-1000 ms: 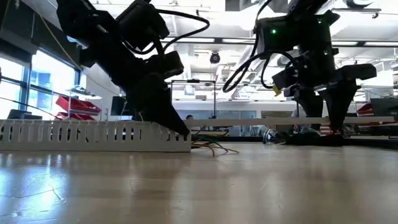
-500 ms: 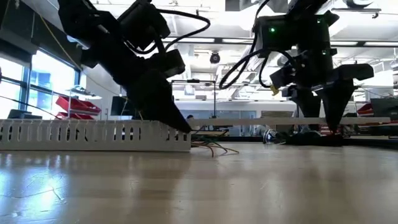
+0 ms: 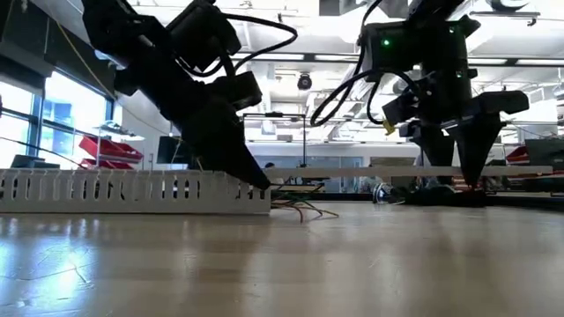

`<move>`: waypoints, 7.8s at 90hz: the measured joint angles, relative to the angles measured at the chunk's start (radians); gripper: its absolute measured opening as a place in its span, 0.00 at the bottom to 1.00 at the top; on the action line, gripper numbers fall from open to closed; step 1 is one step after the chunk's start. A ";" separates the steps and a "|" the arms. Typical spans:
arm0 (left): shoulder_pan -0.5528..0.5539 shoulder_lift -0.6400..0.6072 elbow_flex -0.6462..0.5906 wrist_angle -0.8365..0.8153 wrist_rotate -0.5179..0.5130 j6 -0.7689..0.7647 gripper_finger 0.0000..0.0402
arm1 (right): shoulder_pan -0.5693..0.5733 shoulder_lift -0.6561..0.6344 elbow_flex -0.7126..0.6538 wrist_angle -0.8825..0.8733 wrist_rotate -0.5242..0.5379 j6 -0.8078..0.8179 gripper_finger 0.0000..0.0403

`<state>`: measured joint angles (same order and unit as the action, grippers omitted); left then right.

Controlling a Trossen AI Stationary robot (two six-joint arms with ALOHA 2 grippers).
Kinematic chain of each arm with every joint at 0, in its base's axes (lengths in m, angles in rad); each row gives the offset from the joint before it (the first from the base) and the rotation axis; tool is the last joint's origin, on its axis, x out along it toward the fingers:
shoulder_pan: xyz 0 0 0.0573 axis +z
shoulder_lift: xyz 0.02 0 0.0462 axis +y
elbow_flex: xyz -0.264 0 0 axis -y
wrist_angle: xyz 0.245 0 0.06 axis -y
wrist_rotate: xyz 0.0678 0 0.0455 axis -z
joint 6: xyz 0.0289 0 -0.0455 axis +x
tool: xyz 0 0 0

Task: Ziptie cables
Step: Close the white cable duct

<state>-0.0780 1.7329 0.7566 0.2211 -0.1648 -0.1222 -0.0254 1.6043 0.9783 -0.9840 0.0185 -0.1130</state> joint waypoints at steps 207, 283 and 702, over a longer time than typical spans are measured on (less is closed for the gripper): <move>-0.010 0.002 -0.001 -0.060 0.029 0.022 0.53 | -0.019 -0.259 -0.187 -0.475 0.037 0.579 0.03; -0.010 0.002 -0.001 -0.056 0.029 0.022 0.54 | 0.021 -0.264 -0.265 -0.217 -0.075 0.632 0.00; -0.064 -0.159 0.028 -0.487 -0.029 0.041 0.62 | -0.026 -0.262 -0.192 -0.179 0.038 0.607 0.00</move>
<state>-0.1421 1.5740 0.7841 -0.2655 -0.1937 -0.0815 -0.0513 1.3426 0.7862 -1.1625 0.0561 0.4938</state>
